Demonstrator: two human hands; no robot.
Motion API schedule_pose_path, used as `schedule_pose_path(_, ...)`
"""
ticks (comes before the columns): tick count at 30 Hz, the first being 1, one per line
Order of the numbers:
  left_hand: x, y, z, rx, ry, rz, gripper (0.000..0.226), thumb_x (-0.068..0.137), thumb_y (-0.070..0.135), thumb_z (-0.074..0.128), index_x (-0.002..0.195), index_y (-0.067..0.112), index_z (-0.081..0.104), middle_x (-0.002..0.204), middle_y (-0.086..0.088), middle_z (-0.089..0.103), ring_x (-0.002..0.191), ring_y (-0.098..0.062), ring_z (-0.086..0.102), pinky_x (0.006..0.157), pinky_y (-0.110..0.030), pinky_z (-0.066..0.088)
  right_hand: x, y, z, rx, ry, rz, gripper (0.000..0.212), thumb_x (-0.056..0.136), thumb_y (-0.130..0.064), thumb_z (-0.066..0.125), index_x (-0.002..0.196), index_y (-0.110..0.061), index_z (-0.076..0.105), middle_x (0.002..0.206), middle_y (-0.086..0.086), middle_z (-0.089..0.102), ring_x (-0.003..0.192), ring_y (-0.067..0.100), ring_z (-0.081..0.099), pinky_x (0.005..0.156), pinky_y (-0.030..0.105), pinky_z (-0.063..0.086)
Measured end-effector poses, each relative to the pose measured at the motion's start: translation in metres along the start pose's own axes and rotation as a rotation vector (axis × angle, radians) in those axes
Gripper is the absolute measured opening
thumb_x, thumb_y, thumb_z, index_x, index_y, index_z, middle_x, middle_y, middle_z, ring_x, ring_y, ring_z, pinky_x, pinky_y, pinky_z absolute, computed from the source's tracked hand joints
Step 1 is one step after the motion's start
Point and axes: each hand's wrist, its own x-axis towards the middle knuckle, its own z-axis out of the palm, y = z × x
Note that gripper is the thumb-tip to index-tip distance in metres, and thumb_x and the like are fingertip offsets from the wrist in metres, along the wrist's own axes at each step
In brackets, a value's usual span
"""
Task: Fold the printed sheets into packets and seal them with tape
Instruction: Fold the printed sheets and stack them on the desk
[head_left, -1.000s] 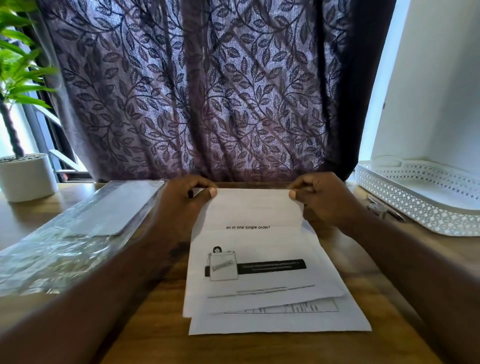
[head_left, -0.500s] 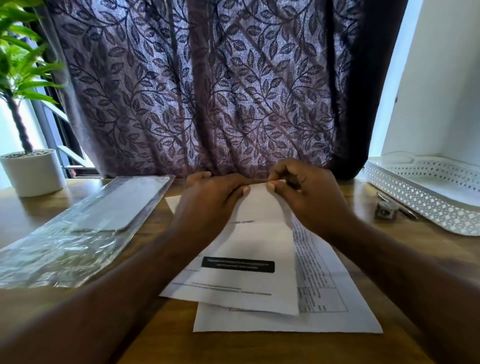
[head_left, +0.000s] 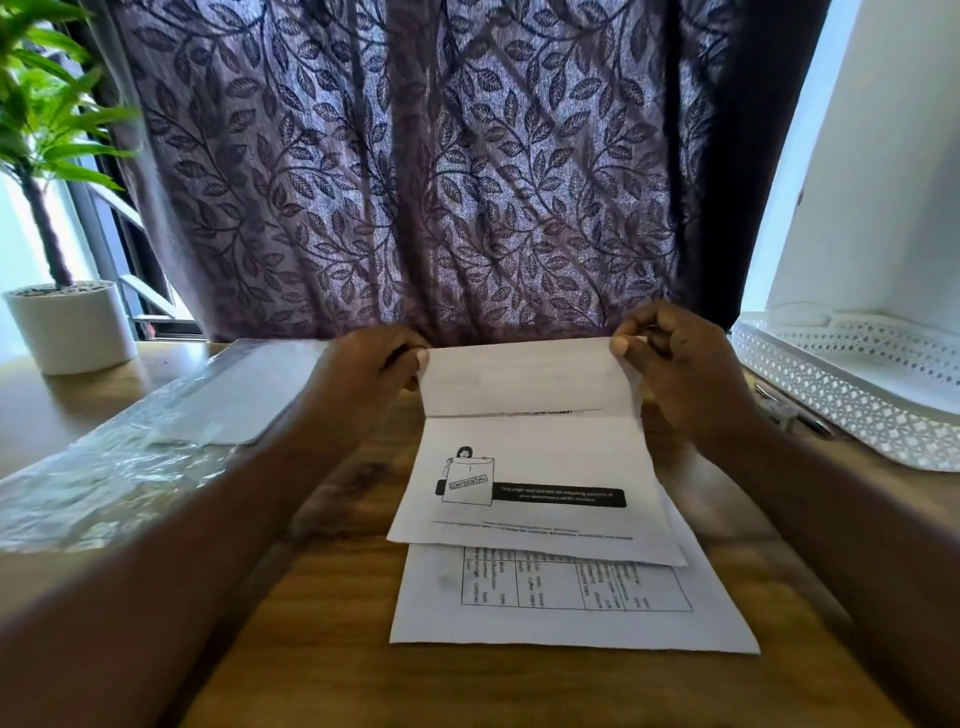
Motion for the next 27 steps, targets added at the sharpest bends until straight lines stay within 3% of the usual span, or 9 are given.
schedule_pose_path(3,-0.004,0.004,-0.001,-0.313,0.005,-0.164,0.02,0.098,0.009,0.058,0.089,0.02,0.071,0.082,0.001,0.075,0.075,-0.01,0.071,0.066,-0.029,0.058,0.0,0.007,-0.002,0.076,0.02,0.077,0.012,0.092,-0.012,0.071,0.083,-0.018,0.064,0.069,-0.002,0.065,0.061,-0.001,0.053,0.061,0.018,0.046)
schedule_pose_path(5,-0.006,0.008,-0.001,-0.451,0.038,-0.245,0.019,0.1,0.009,0.055,0.093,0.015,0.071,0.085,-0.004,0.075,0.073,-0.009,0.069,0.061,-0.021,0.058,0.0,0.01,-0.003,0.182,0.009,0.151,0.01,0.092,-0.011,0.07,0.085,-0.015,0.063,0.076,0.013,0.069,0.068,0.013,0.058,0.064,0.033,0.051)
schedule_pose_path(9,-0.012,0.018,0.002,-0.752,-0.006,-0.334,0.031,0.106,0.03,0.045,0.112,0.009,0.067,0.097,-0.005,0.076,0.082,-0.01,0.072,0.069,-0.025,0.06,0.0,0.011,-0.003,0.233,0.003,0.194,0.006,0.092,-0.009,0.07,0.091,-0.008,0.064,0.079,0.007,0.07,0.068,0.009,0.062,0.062,0.025,0.052)
schedule_pose_path(11,-0.011,0.018,0.005,-0.755,-0.049,-0.32,0.027,0.102,0.03,0.052,0.121,0.014,0.063,0.104,-0.003,0.076,0.093,-0.016,0.074,0.075,-0.033,0.061,0.001,0.011,-0.003,0.245,-0.006,0.207,0.006,0.093,-0.011,0.07,0.089,-0.01,0.065,0.082,0.007,0.071,0.072,0.013,0.064,0.067,0.029,0.054)
schedule_pose_path(13,-0.011,0.017,0.008,-0.745,-0.079,-0.347,0.028,0.097,0.017,0.061,0.124,0.011,0.059,0.105,-0.004,0.075,0.092,-0.019,0.074,0.073,-0.032,0.063,0.001,0.01,-0.001,0.267,-0.017,0.215,0.006,0.093,-0.012,0.07,0.089,-0.011,0.065,0.085,0.01,0.072,0.075,0.015,0.065,0.07,0.03,0.054)
schedule_pose_path(18,-0.016,0.012,0.012,-0.63,-0.125,-0.366,0.01,0.096,0.013,0.062,0.097,0.018,0.07,0.095,-0.004,0.078,0.086,-0.022,0.076,0.077,-0.038,0.063,-0.001,0.006,0.001,0.33,0.001,0.234,0.016,0.093,-0.013,0.07,0.101,-0.001,0.063,0.085,0.009,0.073,0.073,0.014,0.066,0.064,0.024,0.055)
schedule_pose_path(20,-0.016,0.014,0.011,-0.726,-0.079,-0.419,0.012,0.097,0.01,0.06,0.102,0.013,0.071,0.092,-0.008,0.078,0.08,-0.022,0.076,0.071,-0.035,0.063,-0.002,0.004,0.0,0.414,-0.091,0.297,0.022,0.091,-0.011,0.071,0.11,-0.004,0.063,0.092,0.006,0.076,0.08,0.016,0.073,0.066,0.027,0.059)
schedule_pose_path(23,-0.015,0.015,0.01,-0.738,-0.023,-0.441,0.012,0.097,0.006,0.06,0.104,0.007,0.069,0.089,-0.008,0.077,0.065,-0.013,0.074,0.056,-0.023,0.059,-0.008,0.007,0.001,0.473,-0.309,0.391,0.032,0.088,-0.002,0.07,0.118,-0.013,0.064,0.105,0.008,0.078,0.096,0.026,0.075,0.08,0.043,0.061)
schedule_pose_path(27,-0.016,0.018,0.011,-0.775,-0.037,-0.456,0.015,0.096,0.001,0.059,0.108,0.007,0.066,0.092,-0.007,0.075,0.065,-0.009,0.073,0.054,-0.019,0.056,-0.009,0.009,0.005,0.554,-0.236,0.418,0.022,0.094,0.001,0.062,0.114,-0.006,0.067,0.103,0.014,0.077,0.094,0.031,0.075,0.082,0.046,0.061)
